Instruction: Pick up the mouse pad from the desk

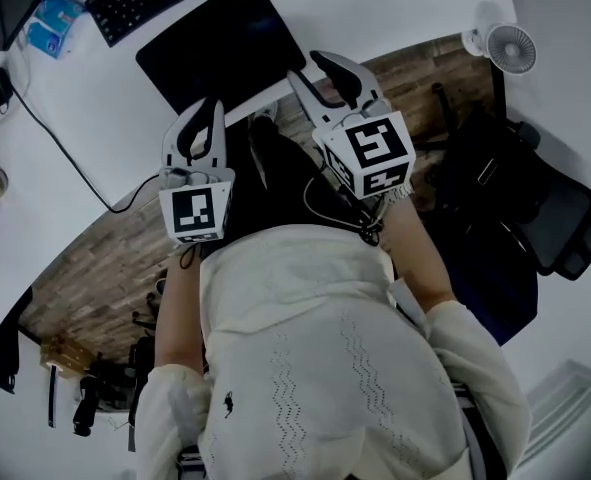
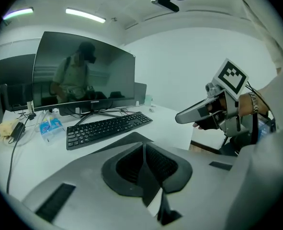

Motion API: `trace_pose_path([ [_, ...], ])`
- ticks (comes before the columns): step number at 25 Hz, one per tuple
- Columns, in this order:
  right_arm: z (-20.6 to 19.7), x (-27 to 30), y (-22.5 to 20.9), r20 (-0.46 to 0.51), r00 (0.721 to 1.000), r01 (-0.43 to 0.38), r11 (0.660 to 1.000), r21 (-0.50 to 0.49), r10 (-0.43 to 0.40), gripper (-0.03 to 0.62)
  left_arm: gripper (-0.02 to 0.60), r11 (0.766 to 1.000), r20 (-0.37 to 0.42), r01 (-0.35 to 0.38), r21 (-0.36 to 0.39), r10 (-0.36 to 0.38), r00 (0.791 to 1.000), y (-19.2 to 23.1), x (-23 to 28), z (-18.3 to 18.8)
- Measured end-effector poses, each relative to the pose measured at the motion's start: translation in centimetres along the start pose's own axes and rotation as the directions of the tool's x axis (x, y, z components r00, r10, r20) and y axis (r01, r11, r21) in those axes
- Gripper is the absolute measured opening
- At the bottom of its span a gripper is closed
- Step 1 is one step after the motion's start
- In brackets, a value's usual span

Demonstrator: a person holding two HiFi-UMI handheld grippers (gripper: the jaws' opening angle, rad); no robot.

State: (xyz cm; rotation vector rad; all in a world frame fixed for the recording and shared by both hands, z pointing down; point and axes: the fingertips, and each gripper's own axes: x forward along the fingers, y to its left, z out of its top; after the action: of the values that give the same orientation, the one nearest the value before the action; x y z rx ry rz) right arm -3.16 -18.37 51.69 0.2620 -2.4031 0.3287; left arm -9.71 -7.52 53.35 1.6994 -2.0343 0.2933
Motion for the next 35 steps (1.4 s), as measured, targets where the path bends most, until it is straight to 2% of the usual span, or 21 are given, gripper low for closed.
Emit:
trace_pose_path([
  [6,-2.3,2.7,-1.3,-0.087,0.996,-0.022,1.0,-0.011,0.021,0.149,0.025,1.0,-0.038,0.017,0.009,-0.017,0.999,0.6,1.9,-1.2],
  [11,-5.2,5.1,-2.3,-0.196,0.98,-0.056,0.995,-0.081,0.039,0.152,0.025,1.0,-0.078,0.029,0.013,-0.027,0.997,1.2,3.3,-2.4],
  [20,-8.2,7.5,-4.1,-0.261,0.964,-0.031,0.999,0.037,0.04,0.16,0.025,0.999,-0.18,0.048,-0.005,-0.048,0.982,1.4,5.1,-5.6],
  [25,-9.6,8.2,-4.2,-0.3,0.953,-0.027,0.997,0.067,0.046,0.169,0.025,1.0,-0.252,0.011,-0.013,-0.014,0.968,2.1,5.3,-8.0],
  [29,-9.8,8.3,-4.0,-0.301,0.953,-0.018,0.996,0.091,0.045,0.173,0.026,0.998,-0.282,-0.015,-0.055,-0.001,0.959,2.6,5.4,-9.0],
  [35,-9.8,8.3,-3.4,-0.298,0.953,-0.028,0.993,0.119,0.063,0.182,0.026,0.999,-0.315,-0.012,-0.029,0.002,0.949,2.4,5.8,-9.8],
])
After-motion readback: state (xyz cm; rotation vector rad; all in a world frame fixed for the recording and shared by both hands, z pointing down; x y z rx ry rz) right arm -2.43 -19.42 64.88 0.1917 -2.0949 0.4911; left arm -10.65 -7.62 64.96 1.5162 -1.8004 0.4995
